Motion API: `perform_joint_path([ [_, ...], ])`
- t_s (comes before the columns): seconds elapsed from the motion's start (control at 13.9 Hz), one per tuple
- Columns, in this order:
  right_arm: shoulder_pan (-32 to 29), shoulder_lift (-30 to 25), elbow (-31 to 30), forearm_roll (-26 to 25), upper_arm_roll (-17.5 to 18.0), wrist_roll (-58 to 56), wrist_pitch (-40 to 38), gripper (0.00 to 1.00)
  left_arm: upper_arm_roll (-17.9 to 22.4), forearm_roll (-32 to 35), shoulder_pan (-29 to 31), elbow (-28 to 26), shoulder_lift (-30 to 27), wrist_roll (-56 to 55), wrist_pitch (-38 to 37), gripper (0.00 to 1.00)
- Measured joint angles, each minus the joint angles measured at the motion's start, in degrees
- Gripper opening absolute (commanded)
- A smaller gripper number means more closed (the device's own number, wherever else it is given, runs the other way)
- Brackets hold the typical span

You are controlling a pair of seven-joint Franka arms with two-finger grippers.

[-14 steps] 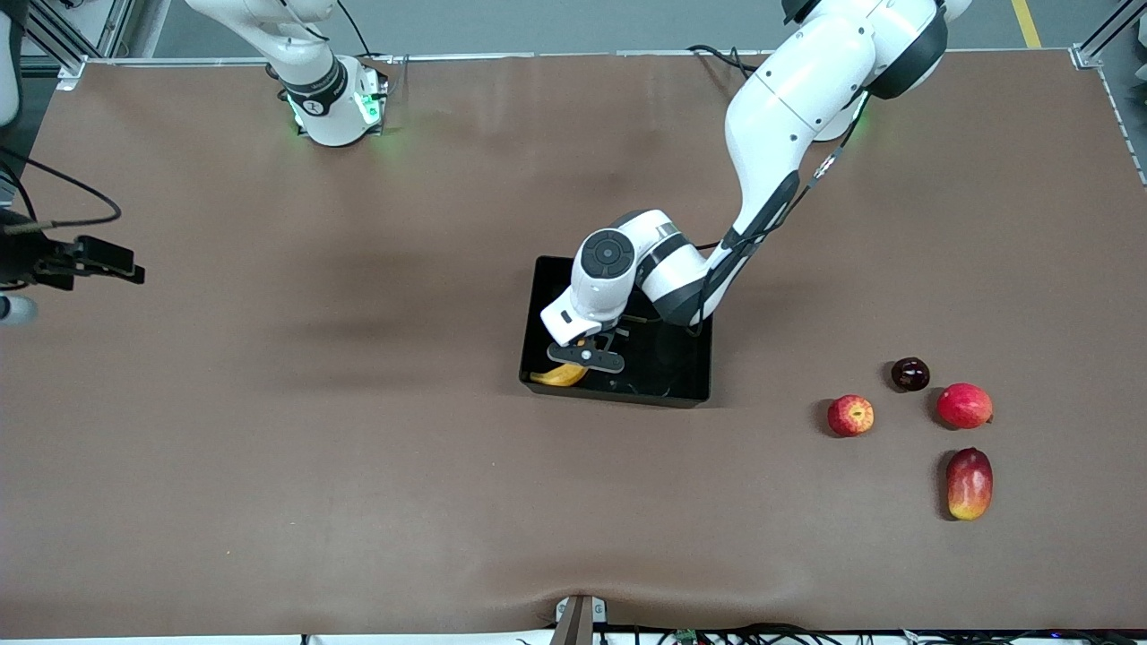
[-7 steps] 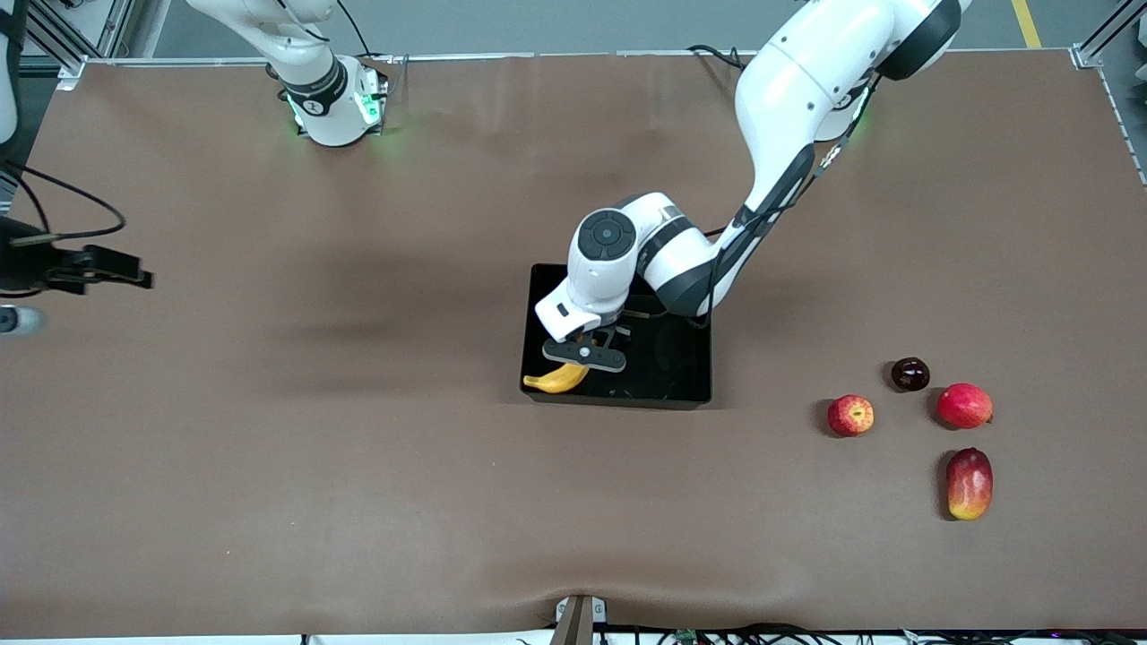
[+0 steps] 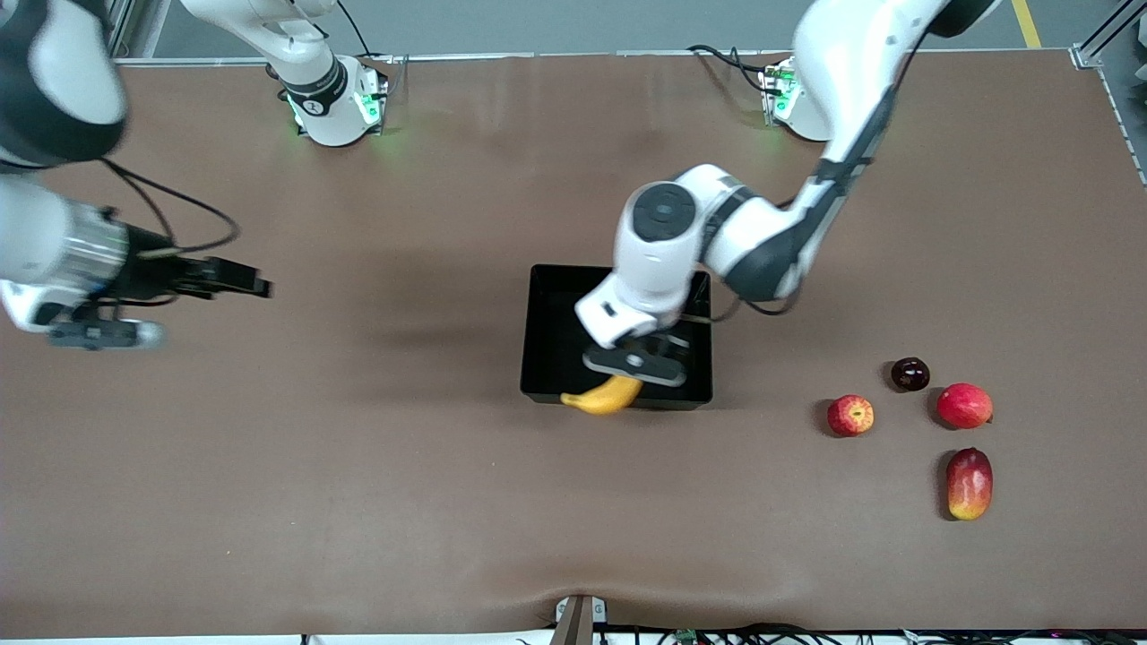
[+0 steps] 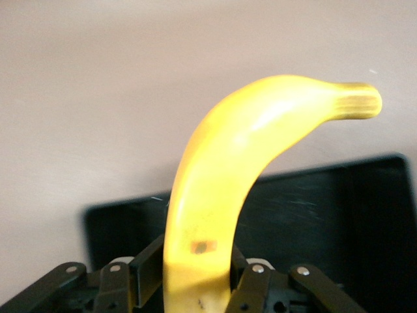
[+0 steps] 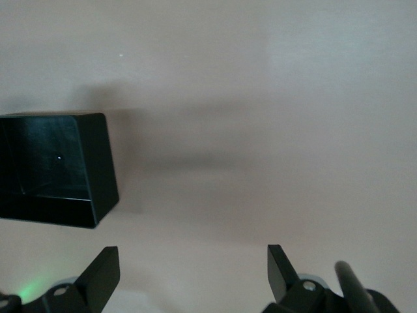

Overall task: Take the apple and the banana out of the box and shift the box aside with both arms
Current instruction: 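Carry the banana to the fruits while the right gripper reaches the tray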

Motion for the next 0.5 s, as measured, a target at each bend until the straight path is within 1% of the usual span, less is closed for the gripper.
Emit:
perform_joint_path([
  [0.22,7.6,4.1,-0.6,0.1,0.2,5.7,7.8,1.00,0.0,0.0,7.2,0.0,-0.7,8.9,-0.6,0.00],
  [0.5,17.3,11.1,-0.8,0.1,0.2,12.4,19.5,1.00,0.1,0.0,17.4,-0.6,-0.5,25.6,-0.6,0.00],
])
